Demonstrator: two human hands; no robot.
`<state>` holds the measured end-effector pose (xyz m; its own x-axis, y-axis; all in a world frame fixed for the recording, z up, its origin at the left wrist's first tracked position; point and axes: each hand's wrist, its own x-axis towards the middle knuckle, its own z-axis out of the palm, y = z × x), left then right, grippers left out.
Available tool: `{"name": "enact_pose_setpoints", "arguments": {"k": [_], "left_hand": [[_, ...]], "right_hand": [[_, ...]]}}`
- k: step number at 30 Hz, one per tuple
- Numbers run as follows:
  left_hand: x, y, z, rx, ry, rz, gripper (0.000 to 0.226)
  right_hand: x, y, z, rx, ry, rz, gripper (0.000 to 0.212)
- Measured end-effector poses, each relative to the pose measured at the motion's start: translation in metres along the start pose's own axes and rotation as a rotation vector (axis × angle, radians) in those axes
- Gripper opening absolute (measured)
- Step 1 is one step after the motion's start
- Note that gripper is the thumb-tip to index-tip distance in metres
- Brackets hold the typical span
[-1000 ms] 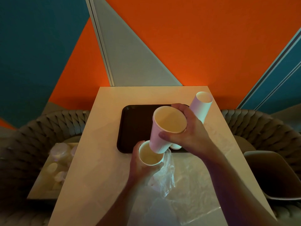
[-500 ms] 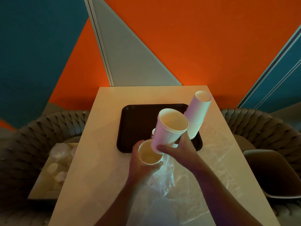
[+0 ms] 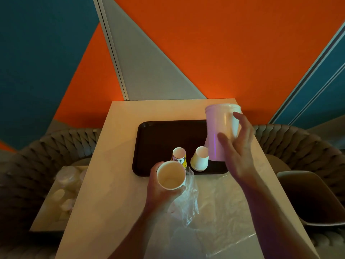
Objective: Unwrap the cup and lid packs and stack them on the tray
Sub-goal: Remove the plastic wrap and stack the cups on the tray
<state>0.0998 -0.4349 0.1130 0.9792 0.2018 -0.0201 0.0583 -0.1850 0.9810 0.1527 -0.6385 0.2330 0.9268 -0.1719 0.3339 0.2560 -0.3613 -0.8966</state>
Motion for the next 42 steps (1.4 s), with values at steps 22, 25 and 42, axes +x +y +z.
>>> {"name": "enact_pose_setpoints", "arguments": {"k": [22, 25, 42], "left_hand": [[0.002, -0.007, 0.000, 0.012, -0.003, -0.002, 0.100], [0.002, -0.008, 0.000, 0.015, 0.000, 0.003, 0.101], [0.002, -0.005, 0.001, 0.005, 0.007, 0.009, 0.097]], "right_hand": [[0.032, -0.008, -0.042, -0.219, -0.029, 0.196, 0.081], [0.037, -0.005, -0.044, -0.236, -0.024, 0.184, 0.086], [0.071, -0.026, -0.045, -0.323, 0.089, 0.115, 0.077]]}}
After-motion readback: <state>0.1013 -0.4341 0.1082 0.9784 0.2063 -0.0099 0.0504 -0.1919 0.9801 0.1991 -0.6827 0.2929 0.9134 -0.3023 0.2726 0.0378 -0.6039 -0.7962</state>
